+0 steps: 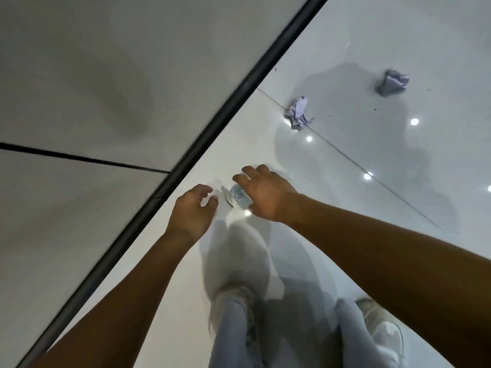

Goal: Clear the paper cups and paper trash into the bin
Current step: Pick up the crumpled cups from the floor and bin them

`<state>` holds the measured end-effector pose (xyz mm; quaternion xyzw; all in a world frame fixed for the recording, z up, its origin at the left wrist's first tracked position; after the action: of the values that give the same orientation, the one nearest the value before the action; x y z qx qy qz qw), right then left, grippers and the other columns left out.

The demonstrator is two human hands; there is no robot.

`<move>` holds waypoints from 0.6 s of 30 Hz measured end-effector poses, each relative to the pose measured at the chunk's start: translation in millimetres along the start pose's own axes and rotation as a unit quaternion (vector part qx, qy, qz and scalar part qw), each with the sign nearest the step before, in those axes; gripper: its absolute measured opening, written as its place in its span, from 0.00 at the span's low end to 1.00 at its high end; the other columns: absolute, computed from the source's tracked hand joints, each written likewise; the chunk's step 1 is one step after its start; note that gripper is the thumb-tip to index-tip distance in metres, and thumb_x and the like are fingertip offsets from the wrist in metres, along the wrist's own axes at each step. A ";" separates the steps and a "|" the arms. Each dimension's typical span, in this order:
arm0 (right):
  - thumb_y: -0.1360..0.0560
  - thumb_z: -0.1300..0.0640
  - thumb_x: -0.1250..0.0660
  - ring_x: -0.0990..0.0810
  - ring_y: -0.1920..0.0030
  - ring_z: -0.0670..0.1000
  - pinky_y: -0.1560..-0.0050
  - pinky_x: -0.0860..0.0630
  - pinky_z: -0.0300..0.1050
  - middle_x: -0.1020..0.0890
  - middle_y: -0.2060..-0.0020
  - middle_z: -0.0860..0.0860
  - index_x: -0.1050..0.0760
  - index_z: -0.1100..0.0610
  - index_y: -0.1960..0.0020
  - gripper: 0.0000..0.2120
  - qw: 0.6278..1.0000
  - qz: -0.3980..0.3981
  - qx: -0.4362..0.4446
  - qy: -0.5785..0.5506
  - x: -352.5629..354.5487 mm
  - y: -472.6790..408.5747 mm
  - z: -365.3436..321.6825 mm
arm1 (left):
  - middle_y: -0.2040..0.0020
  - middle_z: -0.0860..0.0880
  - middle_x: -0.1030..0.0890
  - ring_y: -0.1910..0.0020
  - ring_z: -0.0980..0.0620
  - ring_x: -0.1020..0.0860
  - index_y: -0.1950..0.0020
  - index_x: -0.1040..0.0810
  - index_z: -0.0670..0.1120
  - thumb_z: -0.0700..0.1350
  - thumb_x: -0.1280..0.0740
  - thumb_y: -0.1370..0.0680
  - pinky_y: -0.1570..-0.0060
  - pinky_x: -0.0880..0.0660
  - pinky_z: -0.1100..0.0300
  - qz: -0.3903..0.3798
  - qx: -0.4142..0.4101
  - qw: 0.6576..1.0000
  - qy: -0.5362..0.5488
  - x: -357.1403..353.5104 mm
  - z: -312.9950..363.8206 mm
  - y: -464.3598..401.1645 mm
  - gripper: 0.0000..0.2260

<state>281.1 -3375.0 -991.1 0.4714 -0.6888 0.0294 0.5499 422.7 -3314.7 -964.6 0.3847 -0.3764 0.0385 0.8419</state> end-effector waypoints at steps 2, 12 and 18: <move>0.28 0.55 0.30 0.34 0.34 0.58 0.37 0.29 0.50 0.34 0.30 0.55 0.39 0.53 0.28 0.32 1.000 -0.006 0.025 0.010 -12.6 -14.2 -1.4 | 0.42 0.46 0.21 0.42 0.48 0.23 0.39 0.23 0.44 0.44 0.35 0.21 0.39 0.29 0.59 0.008 -0.006 0.999 0.032 -5.8 -5.0 -18.4 0.12; 0.24 0.62 0.39 0.30 0.44 0.54 0.46 0.26 0.50 0.26 0.44 0.54 0.28 0.58 0.38 0.15 0.997 0.018 0.069 0.010 -26.7 -1.6 27.2 | 0.48 0.50 0.19 0.48 0.52 0.22 0.46 0.21 0.50 0.43 0.34 0.23 0.44 0.27 0.60 -0.011 0.030 0.981 0.191 -22.3 3.4 -38.1 0.07; 0.26 0.58 0.33 0.27 0.46 0.55 0.47 0.28 0.49 0.25 0.44 0.56 0.31 0.59 0.36 0.19 0.991 0.087 -0.003 -0.098 11.4 8.4 48.6 | 0.45 0.49 0.21 0.45 0.54 0.22 0.41 0.23 0.49 0.34 0.30 0.27 0.48 0.25 0.66 -0.119 -0.016 0.948 0.294 -41.3 45.5 -24.6 0.17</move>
<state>240.5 -3404.5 -997.3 0.4088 -0.7779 0.0290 0.4764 374.4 -3353.4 -988.1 0.3853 -0.0639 0.0435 0.9196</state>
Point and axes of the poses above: each hand's wrist, its own y-axis away from the middle knuckle, its own x-axis out of the back of the hand, z = x × y, the point moved 6 cm from there along -y, towards the middle knuckle
